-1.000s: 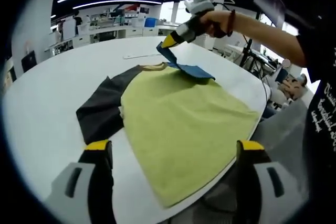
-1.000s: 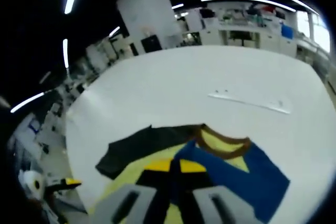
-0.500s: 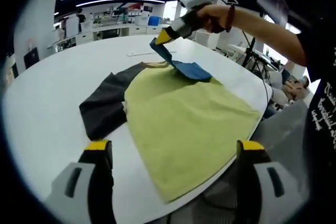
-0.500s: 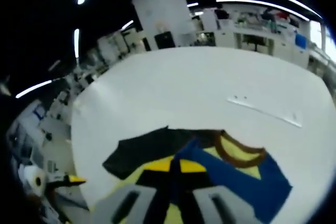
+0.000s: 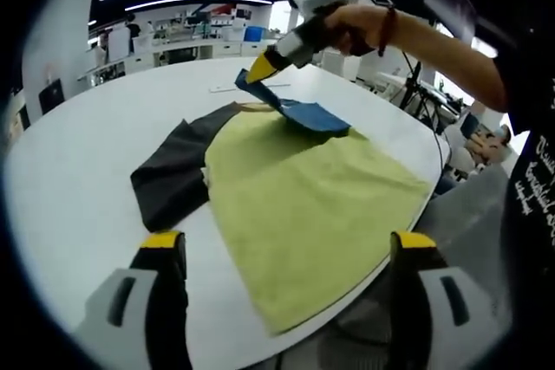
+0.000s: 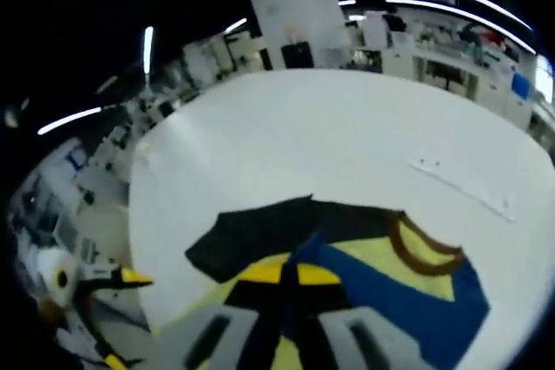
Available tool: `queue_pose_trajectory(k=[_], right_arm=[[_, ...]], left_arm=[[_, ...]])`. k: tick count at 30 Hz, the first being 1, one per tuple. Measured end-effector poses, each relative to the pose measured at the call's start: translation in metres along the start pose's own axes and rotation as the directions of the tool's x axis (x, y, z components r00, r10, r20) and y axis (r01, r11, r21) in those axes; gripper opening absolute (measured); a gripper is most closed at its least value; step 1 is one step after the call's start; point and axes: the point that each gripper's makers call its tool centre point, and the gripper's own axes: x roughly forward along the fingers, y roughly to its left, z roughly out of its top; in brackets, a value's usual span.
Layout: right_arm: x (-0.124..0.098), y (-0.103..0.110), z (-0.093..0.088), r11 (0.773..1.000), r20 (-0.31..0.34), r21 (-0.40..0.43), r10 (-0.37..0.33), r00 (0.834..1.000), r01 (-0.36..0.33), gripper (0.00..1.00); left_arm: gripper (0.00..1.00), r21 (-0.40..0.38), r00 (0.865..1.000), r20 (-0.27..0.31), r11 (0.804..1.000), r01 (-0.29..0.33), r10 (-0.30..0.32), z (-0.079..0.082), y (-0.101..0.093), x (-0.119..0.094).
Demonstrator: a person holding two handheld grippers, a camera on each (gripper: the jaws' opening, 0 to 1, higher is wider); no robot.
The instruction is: Fold the garment on the visible template until the final outline fits inside the template.
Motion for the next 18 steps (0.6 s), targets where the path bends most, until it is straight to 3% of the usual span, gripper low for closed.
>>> queue_pose_trajectory(k=[14, 18], right_arm=[[0.037, 0.004, -0.024, 0.998, -0.029, 0.059, -0.016, 0.999, 0.018, 0.0], [0.045, 0.007, -0.032, 0.995, -0.038, 0.095, -0.006, 0.999, 0.01, 0.0]], left_arm=[[0.95, -0.014, 1.0, -0.003, 1.0, -0.005, 0.005, -0.006, 0.001, -0.002], [0.95, 0.021, 0.999, -0.033, 1.0, 0.013, -0.012, -0.009, -0.004, -0.002]])
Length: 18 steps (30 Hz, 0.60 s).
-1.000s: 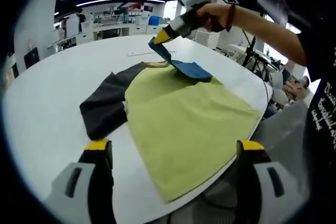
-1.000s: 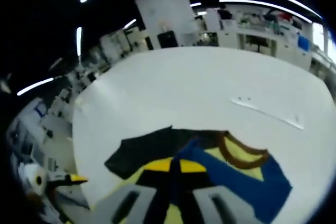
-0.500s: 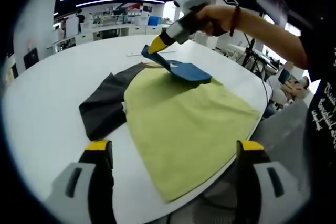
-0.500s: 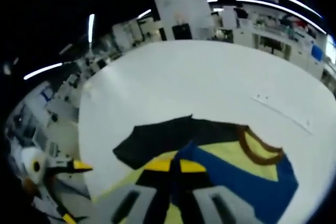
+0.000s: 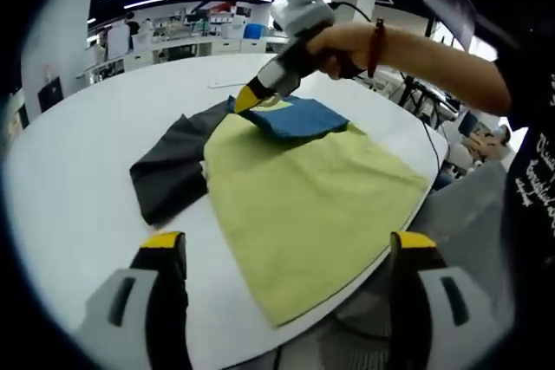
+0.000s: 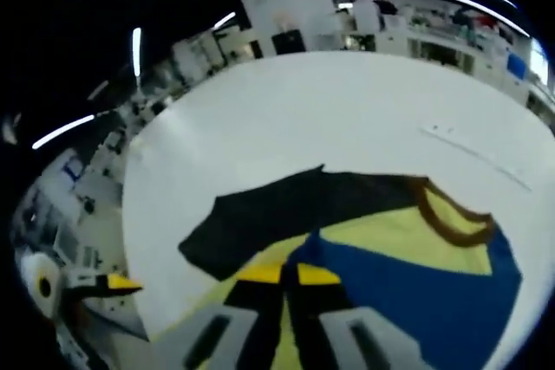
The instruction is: Fold the garment on the visible template until the final outline fits inside the template.
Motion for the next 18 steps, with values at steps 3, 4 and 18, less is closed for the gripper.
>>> queue_pose_trajectory(k=[3, 4, 18], right_arm=[[0.009, -0.001, -0.004, 0.999, 0.003, 0.032, 0.006, 1.0, -0.006, 0.0], [0.01, 0.0, -0.004, 0.999, 0.003, 0.036, 0.007, 1.0, -0.007, 0.0], [0.019, 0.007, -0.003, 0.997, 0.027, 0.03, 0.067, 0.997, -0.068, 0.24]], left_arm=[[0.95, 0.001, 1.0, 0.002, 1.0, 0.006, -0.006, 0.001, -0.001, 0.0], [0.95, -0.001, 1.0, 0.005, 1.0, 0.007, -0.007, 0.002, -0.001, 0.001], [0.98, 0.002, 1.0, 0.015, 1.0, 0.013, -0.013, 0.003, -0.004, 0.004]])
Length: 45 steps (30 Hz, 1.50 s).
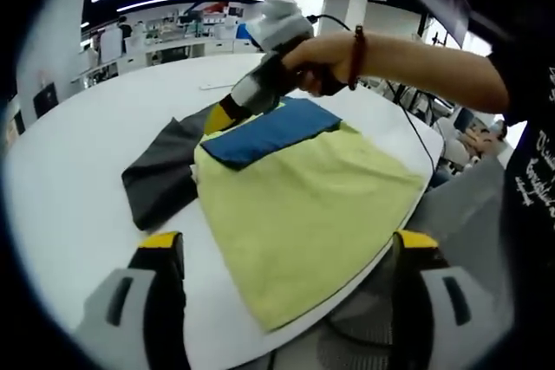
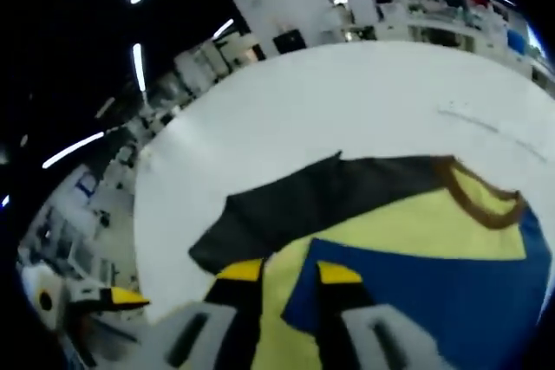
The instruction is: Fold the garment on the visible template until the final outline fits inside the template.
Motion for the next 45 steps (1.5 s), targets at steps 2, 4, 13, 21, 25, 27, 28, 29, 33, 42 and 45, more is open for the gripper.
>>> queue_pose_trajectory(k=[2, 4, 13, 21, 25, 27, 28, 29, 33, 42, 45], right_arm=[[-0.004, -0.005, 0.002, 1.0, 0.02, -0.023, -0.016, 1.0, 0.017, 0.34], [-0.008, -0.009, 0.002, 0.999, 0.03, -0.043, -0.031, 0.999, 0.032, 0.43], [-0.027, -0.034, 0.004, 0.993, 0.09, -0.07, -0.086, 0.992, 0.092, 0.84], [-0.056, -0.057, 0.002, 0.987, 0.132, -0.076, -0.134, 0.982, 0.145, 0.99], [-0.076, -0.064, -0.001, 0.986, 0.147, -0.067, -0.14, 0.979, 0.151, 0.99], [-0.083, -0.073, -0.001, 0.985, 0.161, -0.06, -0.149, 0.976, 0.161, 0.99], [-0.087, -0.077, -0.003, 0.985, 0.163, -0.057, -0.152, 0.975, 0.164, 0.99], [-0.092, -0.083, -0.005, 0.984, 0.169, -0.053, -0.161, 0.972, 0.172, 0.99], [-0.114, -0.092, -0.019, 0.98, 0.17, -0.047, -0.181, 0.969, 0.191, 0.93], [-0.153, -0.122, -0.04, 0.971, 0.182, -0.034, -0.225, 0.957, 0.235, 0.86], [-0.162, -0.131, -0.05, 0.968, 0.182, -0.022, -0.241, 0.953, 0.249, 0.79]], left_arm=[[0.99, -0.004, 1.0, 0.002, 1.0, -0.009, 0.009, 0.001, 0.002, 0.0], [0.99, -0.004, 1.0, 0.005, 1.0, -0.013, 0.013, 0.001, 0.004, -0.001], [0.99, 0.003, 0.999, 0.019, 0.999, -0.042, 0.042, 0.009, 0.01, -0.003], [0.99, 0.004, 0.998, 0.019, 0.999, -0.053, 0.053, 0.012, 0.01, -0.004], [0.99, 0.012, 0.998, 0.02, 0.999, -0.053, 0.052, 0.014, 0.009, -0.004], [0.99, 0.016, 0.999, 0.019, 0.999, -0.05, 0.05, 0.015, 0.007, -0.004], [0.99, 0.019, 0.999, 0.019, 0.999, -0.049, 0.049, 0.016, 0.006, -0.004], [0.99, 0.02, 0.999, 0.018, 0.999, -0.049, 0.048, 0.016, 0.006, -0.004], [0.99, 0.021, 0.999, 0.017, 0.999, -0.05, 0.05, 0.015, 0.008, -0.004], [0.99, 0.017, 0.999, 0.015, 0.999, -0.052, 0.051, 0.017, 0.01, -0.001], [0.99, 0.013, 0.998, 0.017, 0.998, -0.055, 0.055, 0.018, 0.011, 0.002]])
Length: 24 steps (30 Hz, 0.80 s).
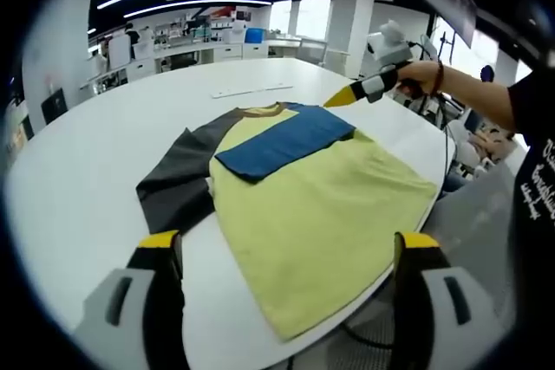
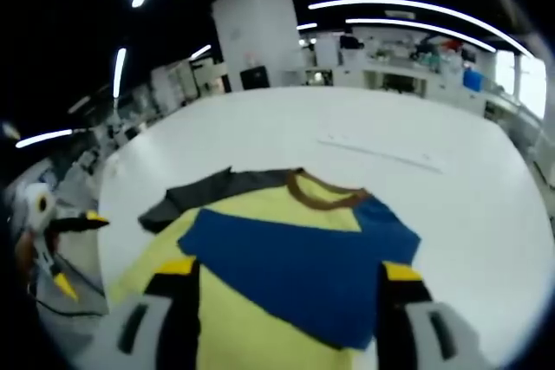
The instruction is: Fold the garment on the visible template until the final outline fits inside the template.
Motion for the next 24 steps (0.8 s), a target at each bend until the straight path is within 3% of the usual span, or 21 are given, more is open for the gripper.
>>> queue_pose_trajectory(k=[8, 14, 20, 24], right_arm=[[-0.016, -0.027, -0.022, 0.999, 0.008, 0.016, -0.045, 0.999, 0.045, 0.53], [-0.023, -0.046, -0.035, 0.996, 0.007, 0.042, -0.073, 0.997, 0.073, 0.32], [-0.025, -0.062, -0.05, 0.994, -0.013, 0.06, -0.093, 0.996, 0.094, 0.24], [-0.026, -0.067, -0.061, 0.993, -0.031, 0.06, -0.1, 0.994, 0.102, 0.2]], left_arm=[[0.88, 0.001, 0.999, 0.008, 1.0, -0.031, 0.031, 0.002, 0.011, 0.008], [0.75, 0.0, 0.998, 0.002, 0.998, -0.058, 0.058, 0.002, 0.022, 0.016], [0.59, -0.031, 0.997, -0.005, 0.997, -0.072, 0.072, 0.0, 0.03, 0.025], [0.54, -0.046, 0.997, -0.022, 0.996, -0.072, 0.071, -0.006, 0.034, 0.033]])
